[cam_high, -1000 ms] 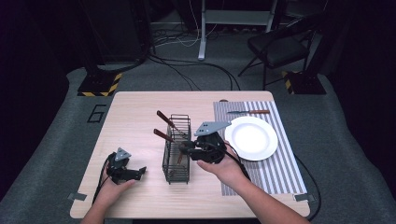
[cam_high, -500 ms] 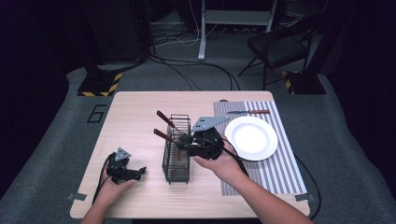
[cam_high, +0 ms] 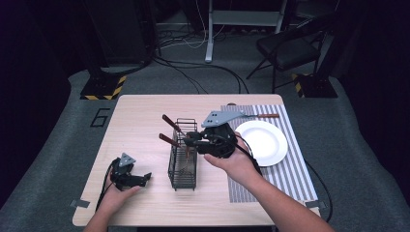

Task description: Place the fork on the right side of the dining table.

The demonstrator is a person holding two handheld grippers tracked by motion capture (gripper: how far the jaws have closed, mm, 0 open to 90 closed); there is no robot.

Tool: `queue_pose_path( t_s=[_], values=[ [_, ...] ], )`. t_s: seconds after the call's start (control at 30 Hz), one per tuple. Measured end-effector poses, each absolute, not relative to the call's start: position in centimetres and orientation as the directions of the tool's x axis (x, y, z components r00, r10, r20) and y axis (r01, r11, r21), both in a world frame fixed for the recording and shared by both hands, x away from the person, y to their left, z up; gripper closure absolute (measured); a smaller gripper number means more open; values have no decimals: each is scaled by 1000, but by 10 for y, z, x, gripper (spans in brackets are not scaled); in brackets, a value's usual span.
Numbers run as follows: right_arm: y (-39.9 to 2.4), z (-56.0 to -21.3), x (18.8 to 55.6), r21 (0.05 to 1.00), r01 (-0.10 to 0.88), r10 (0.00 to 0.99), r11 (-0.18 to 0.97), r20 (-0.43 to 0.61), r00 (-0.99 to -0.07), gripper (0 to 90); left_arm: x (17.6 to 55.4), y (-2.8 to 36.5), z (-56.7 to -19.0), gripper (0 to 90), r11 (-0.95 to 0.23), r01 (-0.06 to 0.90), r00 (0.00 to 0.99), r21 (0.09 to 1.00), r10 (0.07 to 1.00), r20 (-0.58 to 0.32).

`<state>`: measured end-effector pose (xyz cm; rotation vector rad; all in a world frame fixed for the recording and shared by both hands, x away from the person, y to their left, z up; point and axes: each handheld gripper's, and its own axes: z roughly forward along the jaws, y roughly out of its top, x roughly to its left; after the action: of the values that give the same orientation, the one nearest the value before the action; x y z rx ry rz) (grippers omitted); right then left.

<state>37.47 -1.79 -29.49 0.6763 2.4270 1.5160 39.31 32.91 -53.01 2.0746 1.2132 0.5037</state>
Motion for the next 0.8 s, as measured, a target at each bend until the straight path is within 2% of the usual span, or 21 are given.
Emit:
queue_pose_path(
  t_s=[0.8],
  values=[
    [-48,-244,369,924,245,490,295,74,-869,742,393,329,-530,9,-341,610,492,715,870,-5]
  ],
)
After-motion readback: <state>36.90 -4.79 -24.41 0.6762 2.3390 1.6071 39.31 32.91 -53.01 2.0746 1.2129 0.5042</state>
